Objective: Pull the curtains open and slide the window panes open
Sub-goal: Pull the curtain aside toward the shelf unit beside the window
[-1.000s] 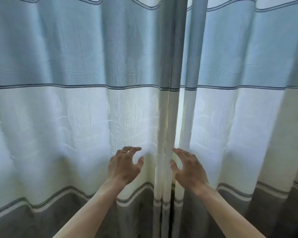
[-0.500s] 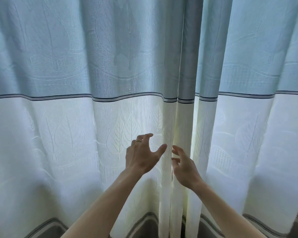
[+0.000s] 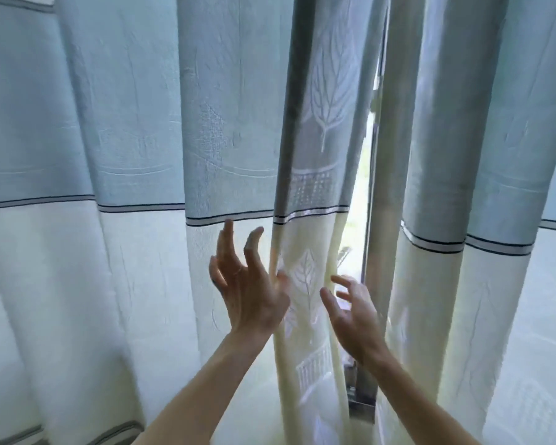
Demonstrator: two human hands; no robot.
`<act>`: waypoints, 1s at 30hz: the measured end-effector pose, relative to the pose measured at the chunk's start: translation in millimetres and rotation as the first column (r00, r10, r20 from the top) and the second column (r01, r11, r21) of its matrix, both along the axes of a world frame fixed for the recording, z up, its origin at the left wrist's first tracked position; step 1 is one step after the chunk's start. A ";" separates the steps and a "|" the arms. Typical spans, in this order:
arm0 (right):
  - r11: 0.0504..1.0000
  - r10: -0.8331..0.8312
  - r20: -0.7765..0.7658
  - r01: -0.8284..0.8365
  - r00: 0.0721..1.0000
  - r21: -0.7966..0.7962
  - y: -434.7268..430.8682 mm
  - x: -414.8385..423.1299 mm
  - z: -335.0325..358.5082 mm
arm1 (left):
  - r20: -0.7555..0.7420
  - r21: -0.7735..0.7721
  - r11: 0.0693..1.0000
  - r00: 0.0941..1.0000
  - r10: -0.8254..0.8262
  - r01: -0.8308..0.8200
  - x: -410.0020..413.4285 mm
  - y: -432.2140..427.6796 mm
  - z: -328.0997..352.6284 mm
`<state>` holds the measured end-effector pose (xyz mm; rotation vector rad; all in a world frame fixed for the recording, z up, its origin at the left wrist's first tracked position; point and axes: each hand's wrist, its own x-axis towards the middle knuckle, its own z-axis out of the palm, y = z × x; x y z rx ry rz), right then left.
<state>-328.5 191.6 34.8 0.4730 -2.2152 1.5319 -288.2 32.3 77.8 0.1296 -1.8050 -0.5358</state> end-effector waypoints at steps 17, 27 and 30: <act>0.904 0.428 -0.057 -0.428 0.902 0.005 -247.3 -41.9 57.6 | -0.073 0.117 0.960 0.961 0.265 -0.256 23.9 -211.8 63.1; 0.773 0.613 -0.146 -0.628 0.776 -0.091 -380.7 -61.6 107.1 | -0.011 0.242 0.896 0.922 0.387 -0.373 7.1 -330.4 81.4; 0.703 0.694 -0.174 -0.710 0.699 -0.049 -423.9 -76.5 116.4 | -0.002 0.281 0.862 0.898 0.439 -0.421 0.0 -363.5 88.7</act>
